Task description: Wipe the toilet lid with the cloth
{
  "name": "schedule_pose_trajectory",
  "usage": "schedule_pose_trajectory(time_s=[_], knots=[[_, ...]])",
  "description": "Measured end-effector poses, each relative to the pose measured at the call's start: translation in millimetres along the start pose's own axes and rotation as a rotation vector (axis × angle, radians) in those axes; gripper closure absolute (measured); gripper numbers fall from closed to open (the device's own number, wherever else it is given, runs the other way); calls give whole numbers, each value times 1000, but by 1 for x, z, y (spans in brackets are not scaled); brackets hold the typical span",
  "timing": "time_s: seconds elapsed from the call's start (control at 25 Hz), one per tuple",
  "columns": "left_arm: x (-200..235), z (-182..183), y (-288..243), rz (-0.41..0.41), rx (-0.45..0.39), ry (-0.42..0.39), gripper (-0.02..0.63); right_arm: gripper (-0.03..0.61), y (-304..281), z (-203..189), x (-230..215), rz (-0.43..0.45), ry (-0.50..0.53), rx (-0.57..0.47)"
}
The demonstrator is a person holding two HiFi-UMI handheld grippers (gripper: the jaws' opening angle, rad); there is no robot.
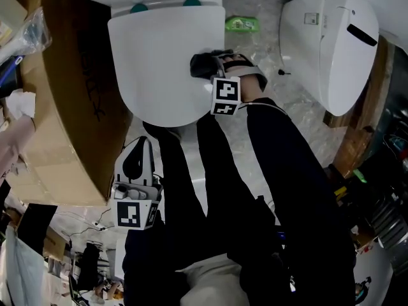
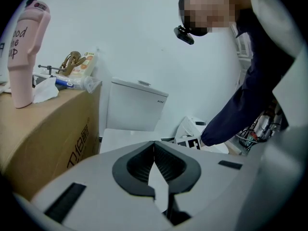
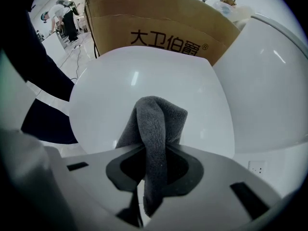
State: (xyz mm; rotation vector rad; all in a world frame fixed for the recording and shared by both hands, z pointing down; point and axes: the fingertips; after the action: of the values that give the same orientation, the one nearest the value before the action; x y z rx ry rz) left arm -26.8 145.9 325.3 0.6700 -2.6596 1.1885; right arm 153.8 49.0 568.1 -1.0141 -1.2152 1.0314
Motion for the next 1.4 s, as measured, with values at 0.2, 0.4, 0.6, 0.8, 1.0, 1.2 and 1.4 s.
schedule_pose_trajectory(time_s=[0.2,0.4,0.6,0.8,1.0,1.2,1.4], knots=[[-7,-8,5,-20,-4,-14,600,506,11,2,53,44,-20,-7],[-11,-9,9,-39,-41,4,600,506,21,7,107,99,-3,-11],[-14,-13,14,-51,-50,-8,600,506,28,12,148,147,13,-13],[-16,-11,18,-64,-70,-16,600,506,31,13,159,181,-3,-3],[-12,-21,21,-48,-16,-19,600,506,33,13,158,294,-76,0],[-6,-20,22,-35,-28,-9,600,505,42,22,112,242,-107,-48],[6,-15,21,-7,-48,44,600,505,43,30,19,98,-129,-79]])
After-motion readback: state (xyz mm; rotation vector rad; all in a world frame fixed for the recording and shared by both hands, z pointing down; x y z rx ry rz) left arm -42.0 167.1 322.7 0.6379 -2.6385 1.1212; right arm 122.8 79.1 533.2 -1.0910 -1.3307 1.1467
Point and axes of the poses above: the fingertips, and each gripper's own axes: y backward along the fingers, x to its left, z out of its top, and after that the axes turned 12 degrees about x, right-handed
